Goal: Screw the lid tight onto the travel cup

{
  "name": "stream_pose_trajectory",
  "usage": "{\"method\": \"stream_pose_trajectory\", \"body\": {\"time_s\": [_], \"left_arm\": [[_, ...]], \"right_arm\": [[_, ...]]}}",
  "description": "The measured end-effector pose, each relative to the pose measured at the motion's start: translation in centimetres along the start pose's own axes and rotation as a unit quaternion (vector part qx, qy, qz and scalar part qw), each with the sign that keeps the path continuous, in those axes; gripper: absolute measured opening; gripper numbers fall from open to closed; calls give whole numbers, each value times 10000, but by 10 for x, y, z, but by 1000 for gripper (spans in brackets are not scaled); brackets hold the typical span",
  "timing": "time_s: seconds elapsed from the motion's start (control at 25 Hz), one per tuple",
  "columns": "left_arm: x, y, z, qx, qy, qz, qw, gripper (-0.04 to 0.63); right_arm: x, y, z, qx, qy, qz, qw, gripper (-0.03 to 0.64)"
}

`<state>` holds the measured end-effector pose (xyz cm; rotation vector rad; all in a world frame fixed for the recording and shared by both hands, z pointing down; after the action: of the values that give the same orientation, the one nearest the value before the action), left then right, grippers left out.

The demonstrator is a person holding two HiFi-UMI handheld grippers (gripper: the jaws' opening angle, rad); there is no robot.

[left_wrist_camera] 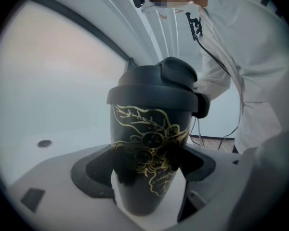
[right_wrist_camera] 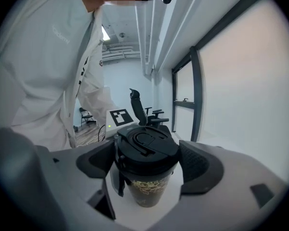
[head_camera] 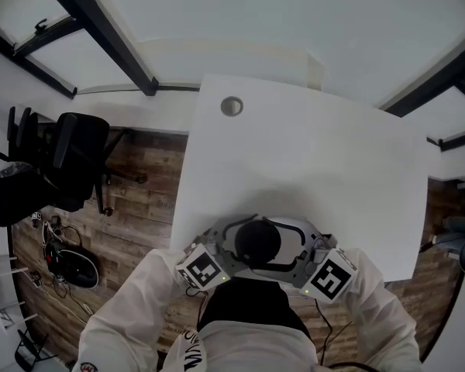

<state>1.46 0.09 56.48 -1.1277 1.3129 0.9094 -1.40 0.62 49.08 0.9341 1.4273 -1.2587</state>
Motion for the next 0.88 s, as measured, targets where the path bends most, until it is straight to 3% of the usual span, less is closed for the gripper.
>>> {"method": "stream_pose_trajectory", "body": {"time_s": [0.24,0.48,0.88], "left_arm": [[2,-3,2,814,116,194,9964,407],[5,-9,-1,1503,148,226,9883,407],[14,-8,-2,2177,19,170,9759,405]], "right_arm": [[-2,8,-2,-990,-292,91,9946,419],[-1,17,1,-1866,-467,257,9810,419],[-2,21,-4,-2539,-666,451,9639,414]]}}
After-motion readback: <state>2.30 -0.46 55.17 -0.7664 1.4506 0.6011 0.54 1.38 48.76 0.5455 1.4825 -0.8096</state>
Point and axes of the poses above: the fingertips, and each gripper's own axes: y backward along the fingers, z to its right, x out of its top, the point moved 1 cm from there along y, backward along the fingers, and after that the axes turned 9 degrees about z, right-handed, at the moved point
